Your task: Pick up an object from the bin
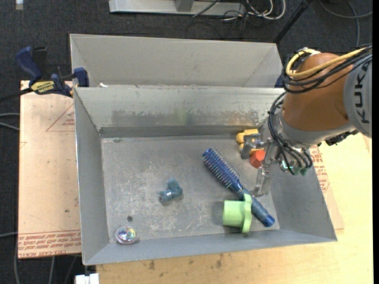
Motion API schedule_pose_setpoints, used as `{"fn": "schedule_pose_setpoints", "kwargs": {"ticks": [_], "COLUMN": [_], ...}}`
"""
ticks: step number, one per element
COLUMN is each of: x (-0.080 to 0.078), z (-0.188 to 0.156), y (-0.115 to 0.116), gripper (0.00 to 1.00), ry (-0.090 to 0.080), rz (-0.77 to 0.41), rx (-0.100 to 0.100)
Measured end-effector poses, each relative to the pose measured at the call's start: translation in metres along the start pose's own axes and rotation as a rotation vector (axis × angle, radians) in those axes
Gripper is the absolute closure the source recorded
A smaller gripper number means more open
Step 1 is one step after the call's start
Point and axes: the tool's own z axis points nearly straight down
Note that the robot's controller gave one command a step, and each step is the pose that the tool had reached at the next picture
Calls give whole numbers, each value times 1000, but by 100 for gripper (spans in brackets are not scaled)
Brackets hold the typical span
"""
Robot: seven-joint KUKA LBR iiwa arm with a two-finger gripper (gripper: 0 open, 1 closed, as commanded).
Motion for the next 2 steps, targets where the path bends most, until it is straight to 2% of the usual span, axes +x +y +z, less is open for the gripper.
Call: {"fn": "schedule_pose_setpoints", "kwargs": {"ticks": [1, 2], "x": [-44, -50], "z": [123, 87], "y": [-2, 31], "gripper": [0, 0], "ry": [-2, -12], "rz": [104, 181], "rx": [-1, -2]}}
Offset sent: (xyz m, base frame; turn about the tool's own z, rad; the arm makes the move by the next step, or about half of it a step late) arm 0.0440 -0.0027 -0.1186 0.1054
